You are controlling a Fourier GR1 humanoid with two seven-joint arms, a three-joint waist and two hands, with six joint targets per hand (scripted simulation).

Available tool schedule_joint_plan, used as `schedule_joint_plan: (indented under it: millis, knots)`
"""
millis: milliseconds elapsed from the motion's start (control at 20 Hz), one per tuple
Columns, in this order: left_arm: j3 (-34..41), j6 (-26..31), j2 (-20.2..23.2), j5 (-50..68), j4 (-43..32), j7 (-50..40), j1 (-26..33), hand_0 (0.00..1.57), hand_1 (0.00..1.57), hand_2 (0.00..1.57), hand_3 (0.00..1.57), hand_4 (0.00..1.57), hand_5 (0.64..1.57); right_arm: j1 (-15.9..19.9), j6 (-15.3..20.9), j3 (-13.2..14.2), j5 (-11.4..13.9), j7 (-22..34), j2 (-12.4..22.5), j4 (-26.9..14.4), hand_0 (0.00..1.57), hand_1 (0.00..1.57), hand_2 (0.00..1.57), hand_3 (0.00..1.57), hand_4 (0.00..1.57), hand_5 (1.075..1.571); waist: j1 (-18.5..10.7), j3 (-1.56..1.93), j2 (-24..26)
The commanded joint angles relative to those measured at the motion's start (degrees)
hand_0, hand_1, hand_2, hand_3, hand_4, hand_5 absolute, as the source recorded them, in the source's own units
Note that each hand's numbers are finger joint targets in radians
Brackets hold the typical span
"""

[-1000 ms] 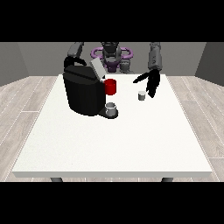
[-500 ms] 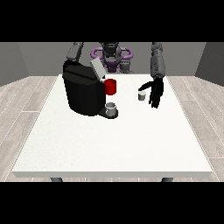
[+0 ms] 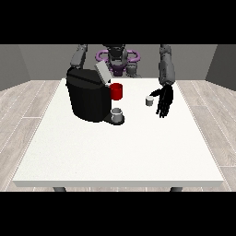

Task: Insert the coffee pod into the coffee machine and close the lid

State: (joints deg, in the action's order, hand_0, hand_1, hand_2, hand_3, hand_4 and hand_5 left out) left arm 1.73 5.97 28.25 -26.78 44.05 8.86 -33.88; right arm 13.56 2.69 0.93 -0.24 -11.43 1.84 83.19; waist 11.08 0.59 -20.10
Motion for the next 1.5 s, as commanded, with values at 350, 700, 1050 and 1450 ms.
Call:
schedule_joint_plan:
  millis: [350, 700, 1050, 1450]
  knots:
    - [0.0, -0.2, -1.2, -2.4, -5.0, 1.2, -4.0, 0.4, 0.4, 0.7, 0.59, 0.0, 1.571, 4.1, 2.0, 1.6, -0.1, 1.6, -0.3, -1.7, 0.0, 0.0, 0.0, 0.0, 0.39, 1.571, 0.4, -0.62, -3.2]
    - [-1.9, -4.8, -4.2, -5.9, -5.8, 4.8, -2.2, 1.09, 1.09, 1.15, 1.13, 0.0, 1.571, 2.4, 2.0, 0.0, 0.9, 1.8, -0.8, -1.5, 0.0, 0.0, 0.0, 0.0, 0.36, 1.571, 0.5, -0.63, -1.2]
    - [-4.9, -1.6, -6.4, -8.4, -4.7, 1.8, -0.6, 1.2, 1.2, 1.21, 1.08, 0.0, 1.571, 0.6, 1.1, 1.9, -1.3, 2.6, -0.8, -5.7, 0.0, 0.0, 0.0, 0.0, 0.31, 1.571, 0.3, -0.6, 5.4]
    - [-6.1, -2.9, -9.3, -11.7, -4.6, -1.0, -2.5, 1.15, 1.15, 1.26, 1.18, 0.32, 1.571, 0.9, 2.0, 4.3, -1.1, -1.9, 0.0, -12.2, 0.0, 0.0, 0.0, 0.0, 0.41, 1.571, -1.9, -0.58, 7.5]
